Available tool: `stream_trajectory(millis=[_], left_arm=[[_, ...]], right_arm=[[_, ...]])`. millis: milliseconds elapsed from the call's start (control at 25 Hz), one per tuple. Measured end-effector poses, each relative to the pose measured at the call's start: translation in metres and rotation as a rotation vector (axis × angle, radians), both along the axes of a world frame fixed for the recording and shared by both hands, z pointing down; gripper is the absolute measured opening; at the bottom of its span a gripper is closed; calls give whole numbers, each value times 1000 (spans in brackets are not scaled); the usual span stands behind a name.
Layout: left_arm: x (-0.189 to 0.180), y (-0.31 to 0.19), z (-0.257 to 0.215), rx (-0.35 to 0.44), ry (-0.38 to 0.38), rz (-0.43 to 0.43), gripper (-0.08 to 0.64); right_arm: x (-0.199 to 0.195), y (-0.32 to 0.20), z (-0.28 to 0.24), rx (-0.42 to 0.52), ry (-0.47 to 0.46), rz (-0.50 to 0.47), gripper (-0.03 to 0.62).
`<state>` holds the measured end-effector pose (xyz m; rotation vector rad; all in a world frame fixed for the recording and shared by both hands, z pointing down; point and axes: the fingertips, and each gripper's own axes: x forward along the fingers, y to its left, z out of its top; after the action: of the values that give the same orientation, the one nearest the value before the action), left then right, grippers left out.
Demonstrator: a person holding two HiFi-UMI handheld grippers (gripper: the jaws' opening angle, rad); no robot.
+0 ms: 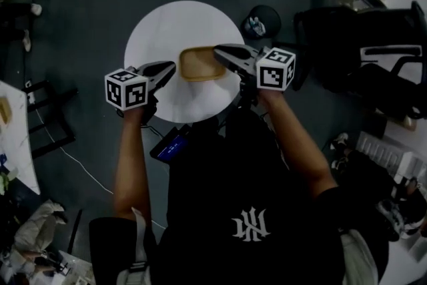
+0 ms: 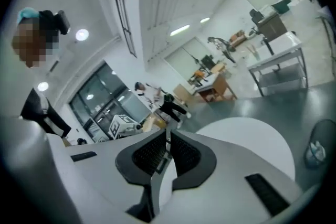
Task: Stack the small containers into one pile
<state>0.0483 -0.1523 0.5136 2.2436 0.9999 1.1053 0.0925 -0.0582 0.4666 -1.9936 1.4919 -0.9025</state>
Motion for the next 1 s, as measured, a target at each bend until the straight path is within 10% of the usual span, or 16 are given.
stream_trajectory(millis=[240, 480, 640, 1000], left_arm=[[-42, 18, -123, -229, 314, -43, 3], [-62, 29, -206, -212, 611, -141, 3], [-105, 62, -226, -254, 685, -167, 3], [-189, 134, -186, -259, 566, -247, 3]], right_arm=[[-66, -30, -99, 205, 230, -238, 51], [-97, -10, -155, 373, 401, -414, 49], [-137, 38, -175, 456, 444, -478, 49], [-201, 136, -164, 579, 397, -475, 49]])
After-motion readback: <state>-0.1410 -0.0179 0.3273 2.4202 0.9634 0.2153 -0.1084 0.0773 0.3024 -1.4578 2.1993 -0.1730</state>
